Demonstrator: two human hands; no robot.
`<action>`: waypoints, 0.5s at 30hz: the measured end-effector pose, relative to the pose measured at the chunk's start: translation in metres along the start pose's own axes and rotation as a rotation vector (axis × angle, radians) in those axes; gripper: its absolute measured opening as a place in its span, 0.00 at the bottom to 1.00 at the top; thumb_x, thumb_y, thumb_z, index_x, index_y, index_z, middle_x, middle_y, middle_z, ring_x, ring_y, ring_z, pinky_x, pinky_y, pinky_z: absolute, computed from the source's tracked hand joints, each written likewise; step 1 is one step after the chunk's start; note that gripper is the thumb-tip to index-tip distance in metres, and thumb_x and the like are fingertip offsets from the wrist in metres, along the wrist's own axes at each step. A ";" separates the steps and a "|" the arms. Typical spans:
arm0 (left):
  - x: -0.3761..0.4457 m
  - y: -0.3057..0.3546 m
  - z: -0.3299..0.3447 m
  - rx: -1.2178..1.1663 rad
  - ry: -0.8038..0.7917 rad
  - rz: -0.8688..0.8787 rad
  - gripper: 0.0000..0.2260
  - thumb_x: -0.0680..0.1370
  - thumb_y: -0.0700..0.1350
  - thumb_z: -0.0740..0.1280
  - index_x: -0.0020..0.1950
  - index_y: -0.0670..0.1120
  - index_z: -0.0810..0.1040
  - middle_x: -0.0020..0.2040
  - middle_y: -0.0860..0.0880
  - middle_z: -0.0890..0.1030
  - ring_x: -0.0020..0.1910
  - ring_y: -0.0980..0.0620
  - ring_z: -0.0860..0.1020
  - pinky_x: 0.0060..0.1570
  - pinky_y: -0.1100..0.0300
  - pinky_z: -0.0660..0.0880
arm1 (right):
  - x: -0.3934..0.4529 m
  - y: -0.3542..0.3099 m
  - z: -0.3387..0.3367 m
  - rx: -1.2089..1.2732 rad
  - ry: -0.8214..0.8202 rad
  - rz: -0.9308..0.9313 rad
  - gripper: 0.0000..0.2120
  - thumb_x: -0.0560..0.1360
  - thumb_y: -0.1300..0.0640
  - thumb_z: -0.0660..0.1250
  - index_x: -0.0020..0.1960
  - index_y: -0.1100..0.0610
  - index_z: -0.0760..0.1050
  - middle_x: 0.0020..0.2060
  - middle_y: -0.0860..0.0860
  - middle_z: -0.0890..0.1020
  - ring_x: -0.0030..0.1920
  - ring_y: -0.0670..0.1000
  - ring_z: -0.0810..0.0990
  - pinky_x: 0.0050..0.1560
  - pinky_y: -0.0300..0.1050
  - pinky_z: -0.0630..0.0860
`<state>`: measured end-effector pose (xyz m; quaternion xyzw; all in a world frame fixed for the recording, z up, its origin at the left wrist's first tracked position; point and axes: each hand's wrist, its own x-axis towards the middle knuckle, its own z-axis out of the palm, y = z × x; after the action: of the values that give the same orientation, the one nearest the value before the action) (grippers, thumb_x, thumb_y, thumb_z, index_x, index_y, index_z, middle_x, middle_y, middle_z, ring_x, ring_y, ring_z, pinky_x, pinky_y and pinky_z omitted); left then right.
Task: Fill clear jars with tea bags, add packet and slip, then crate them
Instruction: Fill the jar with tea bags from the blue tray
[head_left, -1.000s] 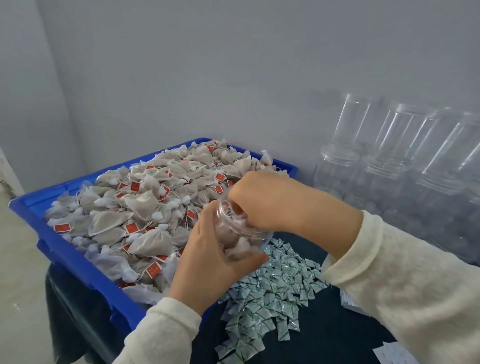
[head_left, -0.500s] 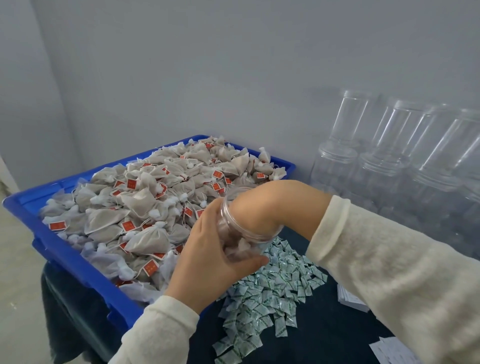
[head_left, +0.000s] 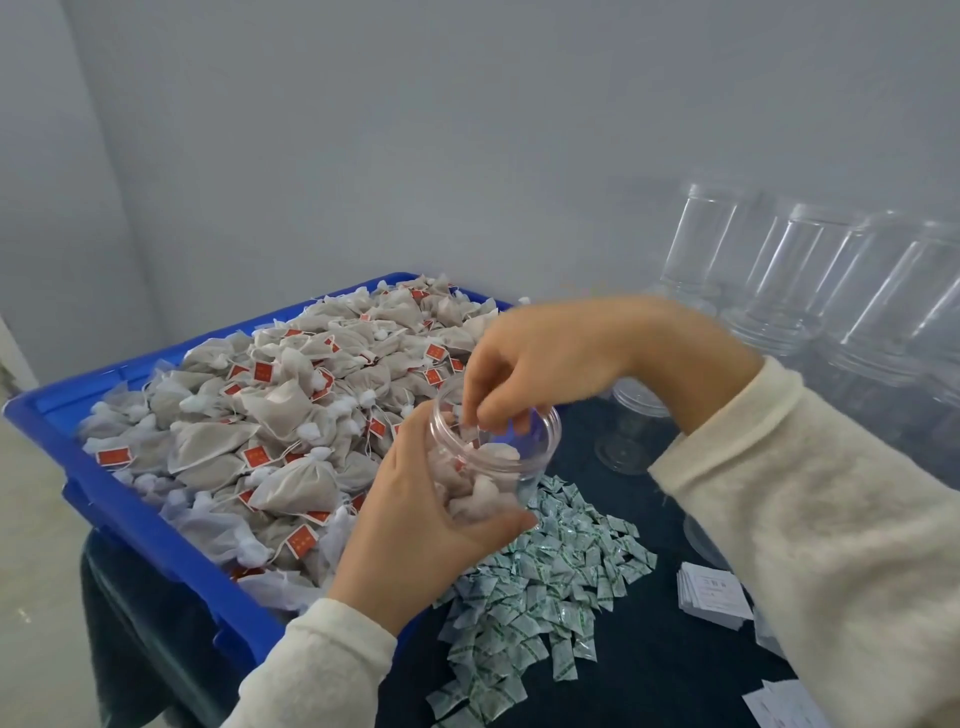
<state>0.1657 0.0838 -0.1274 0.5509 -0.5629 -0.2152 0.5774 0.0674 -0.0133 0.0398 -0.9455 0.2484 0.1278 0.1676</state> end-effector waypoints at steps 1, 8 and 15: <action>0.000 0.000 0.000 0.006 0.003 -0.010 0.39 0.57 0.60 0.81 0.57 0.77 0.59 0.57 0.58 0.77 0.50 0.60 0.80 0.42 0.73 0.75 | -0.004 0.006 -0.007 0.088 0.051 -0.009 0.05 0.77 0.57 0.66 0.46 0.52 0.81 0.34 0.44 0.83 0.33 0.40 0.80 0.37 0.31 0.76; 0.000 0.003 -0.002 0.082 0.026 0.005 0.42 0.53 0.71 0.76 0.60 0.78 0.55 0.58 0.73 0.70 0.54 0.66 0.76 0.49 0.65 0.76 | 0.041 0.074 0.014 0.410 0.478 0.223 0.06 0.78 0.53 0.67 0.43 0.53 0.79 0.33 0.45 0.83 0.31 0.39 0.80 0.36 0.35 0.73; 0.000 0.003 -0.001 0.096 0.028 0.020 0.43 0.55 0.68 0.78 0.60 0.78 0.54 0.60 0.71 0.69 0.61 0.61 0.74 0.60 0.55 0.75 | 0.104 0.106 0.066 0.296 0.412 0.483 0.14 0.79 0.54 0.64 0.54 0.64 0.80 0.43 0.56 0.80 0.42 0.52 0.77 0.46 0.44 0.76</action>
<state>0.1656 0.0854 -0.1244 0.5752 -0.5700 -0.1744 0.5602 0.0904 -0.1202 -0.0809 -0.8307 0.5094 -0.0672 0.2142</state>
